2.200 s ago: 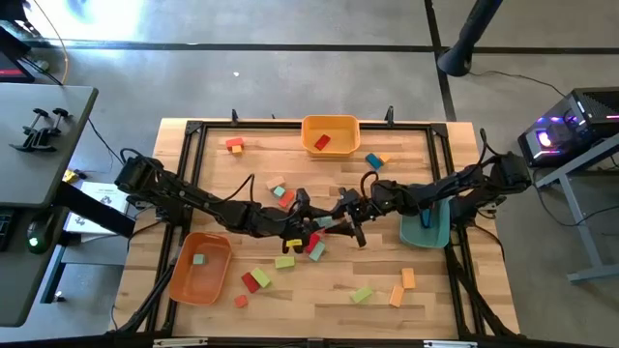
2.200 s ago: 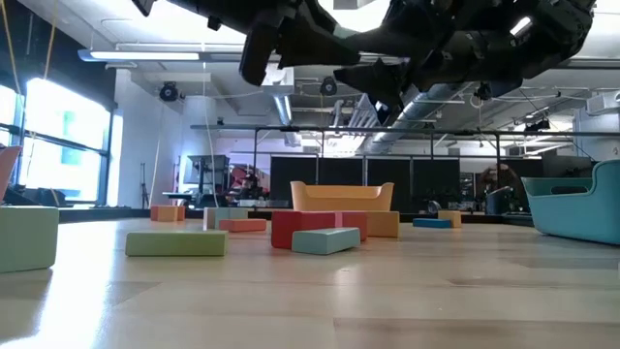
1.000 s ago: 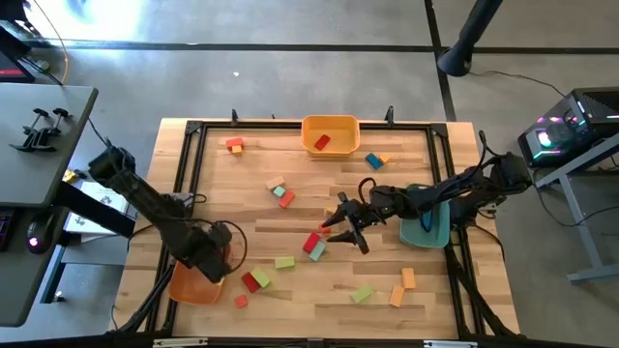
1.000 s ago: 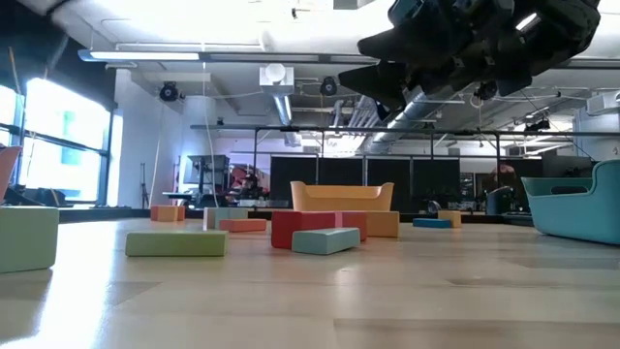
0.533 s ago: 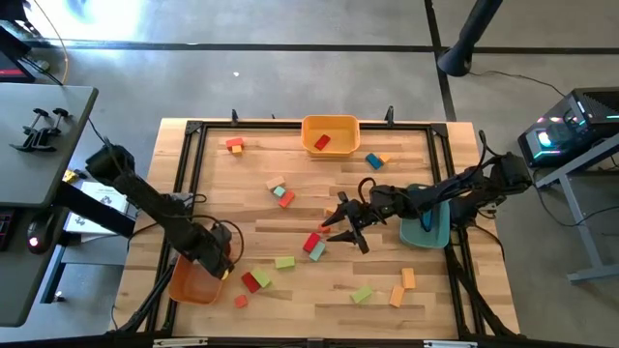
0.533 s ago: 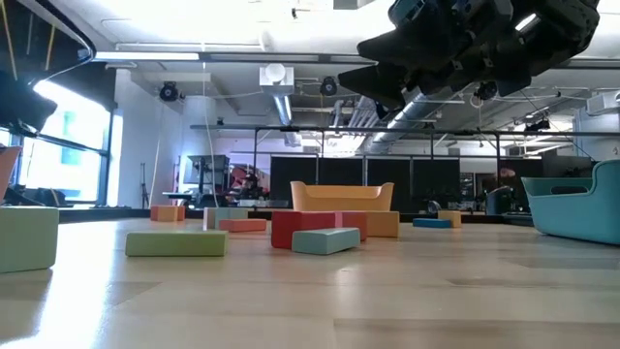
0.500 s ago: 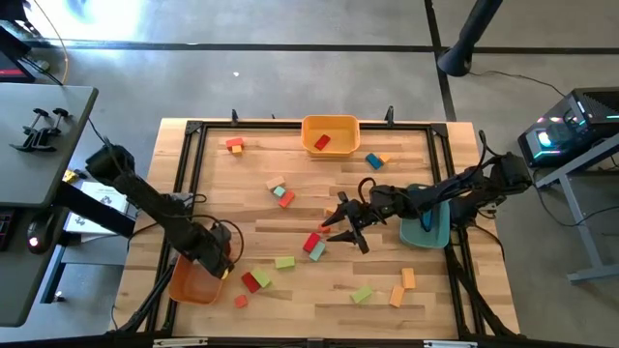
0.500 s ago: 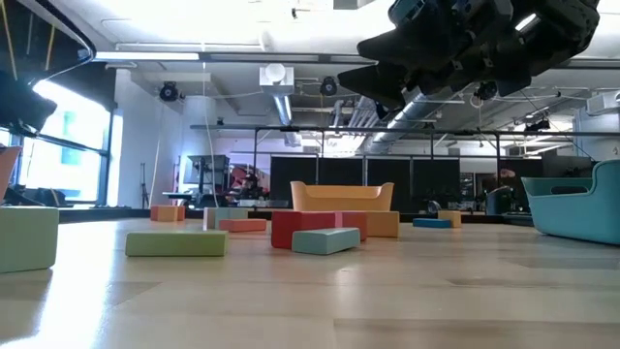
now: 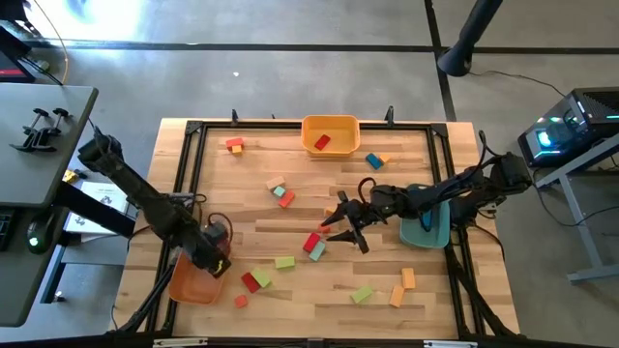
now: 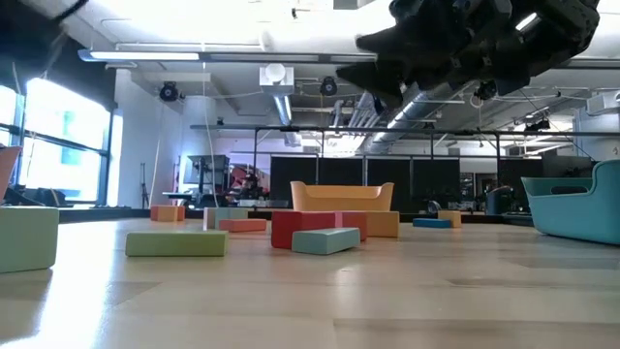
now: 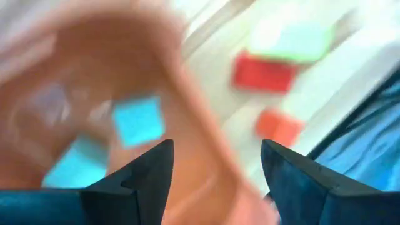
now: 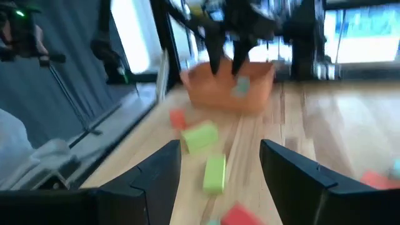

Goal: Sort blocks by size
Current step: Put the orange thin rectangular block into the yellow bin

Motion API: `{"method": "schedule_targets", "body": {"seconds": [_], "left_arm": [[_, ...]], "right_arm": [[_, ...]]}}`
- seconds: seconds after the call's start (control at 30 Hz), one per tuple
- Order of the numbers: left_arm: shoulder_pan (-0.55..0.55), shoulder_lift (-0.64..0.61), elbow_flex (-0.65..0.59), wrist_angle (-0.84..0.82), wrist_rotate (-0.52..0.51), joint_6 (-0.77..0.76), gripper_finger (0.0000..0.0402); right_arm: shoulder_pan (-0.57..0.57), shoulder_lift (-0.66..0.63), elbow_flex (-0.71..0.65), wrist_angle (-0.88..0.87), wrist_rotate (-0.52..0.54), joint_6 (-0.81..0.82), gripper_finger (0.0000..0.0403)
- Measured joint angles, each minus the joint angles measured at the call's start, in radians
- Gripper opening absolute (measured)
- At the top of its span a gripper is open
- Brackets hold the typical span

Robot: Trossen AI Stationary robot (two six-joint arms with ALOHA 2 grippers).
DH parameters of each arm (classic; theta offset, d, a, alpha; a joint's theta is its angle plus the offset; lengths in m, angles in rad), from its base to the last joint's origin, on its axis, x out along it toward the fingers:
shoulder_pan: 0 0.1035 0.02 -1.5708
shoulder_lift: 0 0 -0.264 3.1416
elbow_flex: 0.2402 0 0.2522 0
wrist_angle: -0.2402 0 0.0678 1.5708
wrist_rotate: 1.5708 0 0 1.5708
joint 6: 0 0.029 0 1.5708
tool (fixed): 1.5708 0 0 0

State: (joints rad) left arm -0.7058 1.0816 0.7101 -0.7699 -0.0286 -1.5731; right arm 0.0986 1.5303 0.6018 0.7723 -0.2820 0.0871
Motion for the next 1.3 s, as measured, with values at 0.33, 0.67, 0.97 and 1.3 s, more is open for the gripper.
{"method": "schedule_targets", "body": {"seconds": [0.33, 0.67, 0.97, 1.3], "left_arm": [[0.163, 0.030, 0.009, 0.469, -0.669, 0.909, 0.0193], [0.578, 0.190, 0.008, 0.658, -0.441, 1.282, 0.0192], [0.647, 0.339, 0.007, 0.521, -0.209, 1.175, 0.0175], [0.600, 0.350, -0.103, 0.524, -0.327, 0.874, 0.0167]], "right_arm": [[0.046, -0.162, 0.000, -0.043, 0.171, -0.091, 0.0215], [0.000, -0.213, -0.001, -0.379, 0.520, -0.095, 0.0215], [-0.076, -0.089, -0.003, -0.291, 0.518, -0.124, 0.0215], [-0.093, -0.076, -0.003, -0.234, 0.512, -0.104, 0.0215]]}}
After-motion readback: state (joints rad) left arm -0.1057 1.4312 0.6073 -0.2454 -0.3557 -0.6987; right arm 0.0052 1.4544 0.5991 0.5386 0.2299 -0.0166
